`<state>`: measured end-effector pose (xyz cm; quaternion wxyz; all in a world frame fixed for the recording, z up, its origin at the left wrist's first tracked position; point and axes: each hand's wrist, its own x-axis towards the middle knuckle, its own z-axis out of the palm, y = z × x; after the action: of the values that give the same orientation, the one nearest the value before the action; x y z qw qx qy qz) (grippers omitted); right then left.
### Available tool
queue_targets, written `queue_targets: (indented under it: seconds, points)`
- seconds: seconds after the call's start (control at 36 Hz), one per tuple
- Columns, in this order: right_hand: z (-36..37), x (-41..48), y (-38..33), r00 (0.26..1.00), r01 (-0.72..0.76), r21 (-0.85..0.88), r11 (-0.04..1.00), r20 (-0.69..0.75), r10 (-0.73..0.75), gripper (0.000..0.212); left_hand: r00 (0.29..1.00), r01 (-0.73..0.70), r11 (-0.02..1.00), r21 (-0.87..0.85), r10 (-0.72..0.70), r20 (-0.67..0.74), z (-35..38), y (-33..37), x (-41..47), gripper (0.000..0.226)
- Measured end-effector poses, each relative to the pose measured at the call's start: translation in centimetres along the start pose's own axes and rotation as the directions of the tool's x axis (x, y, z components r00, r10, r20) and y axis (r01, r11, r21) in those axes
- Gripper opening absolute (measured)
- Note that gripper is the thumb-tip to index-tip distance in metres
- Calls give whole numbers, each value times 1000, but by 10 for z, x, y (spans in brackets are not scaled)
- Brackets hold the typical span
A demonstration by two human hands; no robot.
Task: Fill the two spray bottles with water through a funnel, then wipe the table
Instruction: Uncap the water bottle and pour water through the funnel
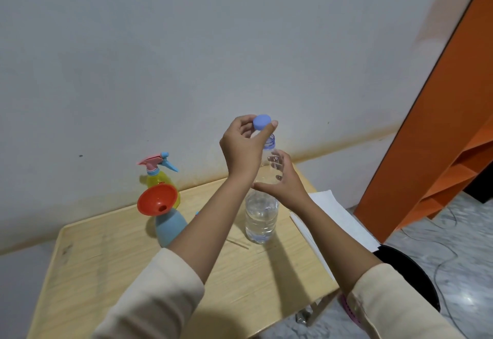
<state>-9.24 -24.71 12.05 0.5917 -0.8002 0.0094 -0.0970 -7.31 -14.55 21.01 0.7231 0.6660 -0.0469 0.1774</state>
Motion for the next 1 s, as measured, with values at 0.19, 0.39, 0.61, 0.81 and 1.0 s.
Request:
queue_targets:
  seconds: [0.19, 0.39, 0.61, 0.81, 1.0]
  points:
    - [3, -2, 1, 1000, 2, 19, 1000, -27, -2, 96, 1000, -10, 993, 118, 12, -19, -55, -50, -15, 27]
    - [9, -3, 8, 997, 24, 48, 999, -78, -20, 93, 958, 267, 868, 418, -287, -16, -125, -171, -93, 27]
    - [14, -8, 15, 994, 45, 116, 992, -101, -33, 90, 937, 289, 782, 552, -349, 5, -144, -233, -150, 32]
    - [15, -10, 20, 993, 77, 139, 987, -100, -64, 97, 926, 255, 696, 671, -375, 38, -137, -236, -147, 52]
    - [9, -19, 46, 997, 71, 97, 993, 9, -72, 107, 975, 217, 828, 518, -211, -71, -113, -187, -124, 63]
